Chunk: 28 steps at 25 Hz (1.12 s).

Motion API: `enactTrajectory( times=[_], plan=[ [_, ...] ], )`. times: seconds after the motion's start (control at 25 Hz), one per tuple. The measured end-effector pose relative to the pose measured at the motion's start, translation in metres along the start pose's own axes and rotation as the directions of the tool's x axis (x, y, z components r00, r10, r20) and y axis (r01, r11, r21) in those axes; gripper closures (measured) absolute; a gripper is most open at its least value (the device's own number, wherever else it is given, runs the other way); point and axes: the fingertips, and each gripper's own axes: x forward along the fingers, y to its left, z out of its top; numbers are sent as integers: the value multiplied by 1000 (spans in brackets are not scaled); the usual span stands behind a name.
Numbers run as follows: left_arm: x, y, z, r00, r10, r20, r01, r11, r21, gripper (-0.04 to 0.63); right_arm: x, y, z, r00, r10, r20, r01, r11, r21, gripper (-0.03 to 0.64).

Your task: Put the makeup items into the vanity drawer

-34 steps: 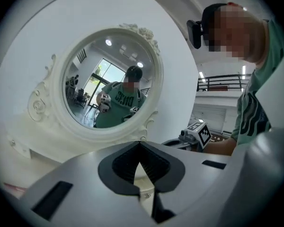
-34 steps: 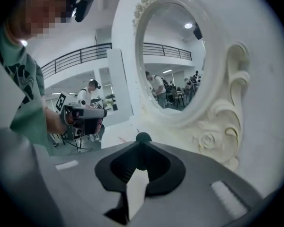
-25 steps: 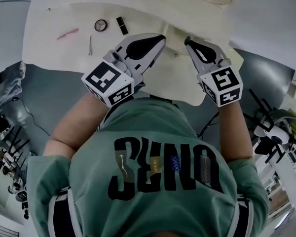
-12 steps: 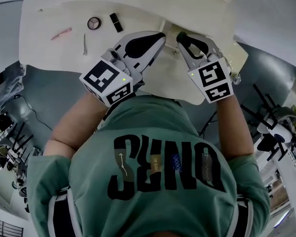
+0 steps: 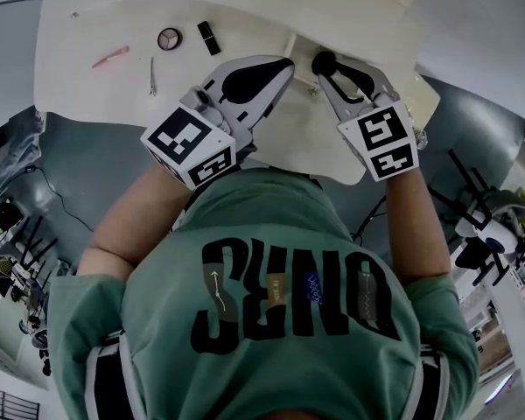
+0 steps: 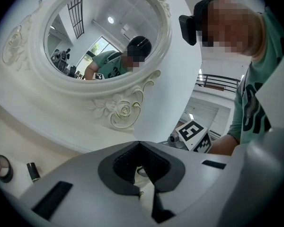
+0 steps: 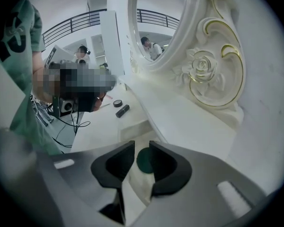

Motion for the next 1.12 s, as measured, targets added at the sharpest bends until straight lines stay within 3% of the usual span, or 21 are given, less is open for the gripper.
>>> enactTrajectory(
  times=[0.2, 0.4, 0.6, 0.76, 1.12],
  plan=[
    [-12, -2, 11, 1000, 11, 21, -11, 1000, 12, 595, -14, 5, 23, 999, -2, 53, 2, 1000, 2, 512],
    [-54, -15, 45, 995, 42, 88, -45, 998, 37, 595, -47, 40, 74, 986, 33, 165, -28, 999, -33, 512],
    [-117, -31, 91, 978, 96, 183, -111, 991, 75, 597, -86, 86, 145, 934, 130, 334, -102, 990, -101, 520],
    [-174, -37, 123, 956, 158, 247, -189, 976, 106, 597, -105, 113, 198, 877, 198, 439, -155, 979, -132, 535],
    [-279, -36, 160, 899, 275, 341, -336, 932, 134, 595, -113, 151, 271, 778, 273, 566, -248, 961, -122, 606]
  ],
)
